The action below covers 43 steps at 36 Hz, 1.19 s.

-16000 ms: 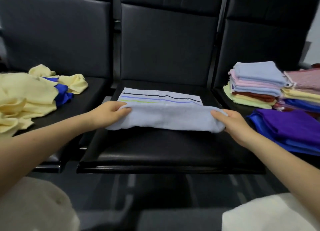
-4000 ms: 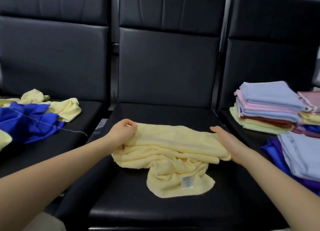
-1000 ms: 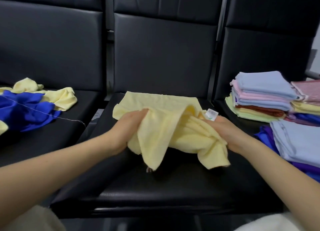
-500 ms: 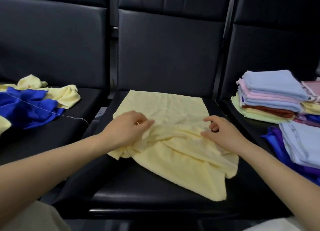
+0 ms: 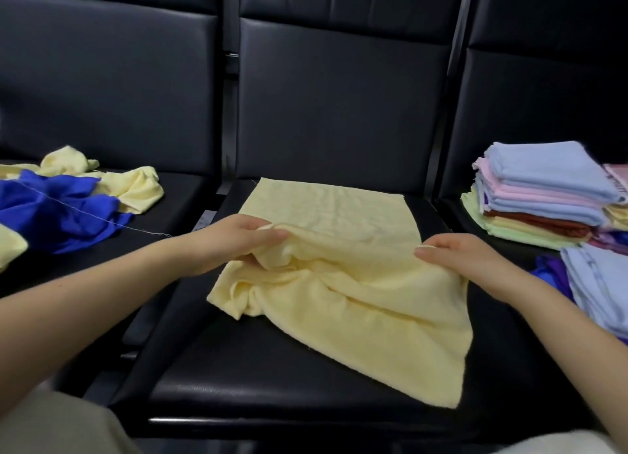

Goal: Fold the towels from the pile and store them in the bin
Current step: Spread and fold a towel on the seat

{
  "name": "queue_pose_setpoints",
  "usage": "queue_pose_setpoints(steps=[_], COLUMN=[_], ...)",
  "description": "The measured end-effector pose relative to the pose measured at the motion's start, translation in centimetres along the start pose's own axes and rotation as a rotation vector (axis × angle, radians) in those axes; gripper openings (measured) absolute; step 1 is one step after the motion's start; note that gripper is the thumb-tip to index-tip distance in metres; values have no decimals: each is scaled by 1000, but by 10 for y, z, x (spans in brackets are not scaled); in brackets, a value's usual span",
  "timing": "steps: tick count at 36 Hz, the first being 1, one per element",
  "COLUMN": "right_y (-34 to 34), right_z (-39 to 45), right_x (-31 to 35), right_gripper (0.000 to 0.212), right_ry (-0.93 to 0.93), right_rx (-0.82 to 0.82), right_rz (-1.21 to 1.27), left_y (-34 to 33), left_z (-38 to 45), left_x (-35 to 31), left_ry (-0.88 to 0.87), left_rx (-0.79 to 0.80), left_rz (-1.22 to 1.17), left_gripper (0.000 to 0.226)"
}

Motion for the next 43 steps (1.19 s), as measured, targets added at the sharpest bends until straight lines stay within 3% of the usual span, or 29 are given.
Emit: queue_pose_setpoints(steps=[3,5,7,11,15,18,21,29,38,43], right_y=[-1,-3,-3,0,-1,-2,-5,-21,-20,-27], right_z=[1,2,4,8,10,11,12,22,31,43], right_x=[-7,-11,-15,-18,-17,-15,-13,-17,-10,-3], right_gripper=[17,16,17,15,15,16,17,16,33,28], right_ry=[-37,-56,-69,-79,-88,-88,-99,-39,125,177], right_rx=[42,47,23,-52,-75,-72,-68,-175,-395,-375], right_rz=[66,78,84,115,145,147,125,15,58,-15], left_y=[7,10,14,24,18,2,-12,-7,41,57], left_z=[1,6,12,22,22,20,23,18,27,35], left_x=[5,8,8,9,6,6,8,-2,-2,6], left_ry=[59,98,112,77,-21,-14,-36,-194,-181,-242], left_rx=[55,40,-53,-235,-304,-192,-167,-333,-488,-583], left_rz=[-89,-166,-162,-28,263,379,669,1027,1064,721], left_gripper=[64,46,31,33,39,42,32,35,35,41])
Point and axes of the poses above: each hand's wrist, its own z-axis towards the middle knuckle, its own y-axis out of the back of the hand, x = y × z, the point moved 2 cm from there along z, towards the middle knuckle, and after that the axes turned 8 degrees about y, right-handed, at the moved point
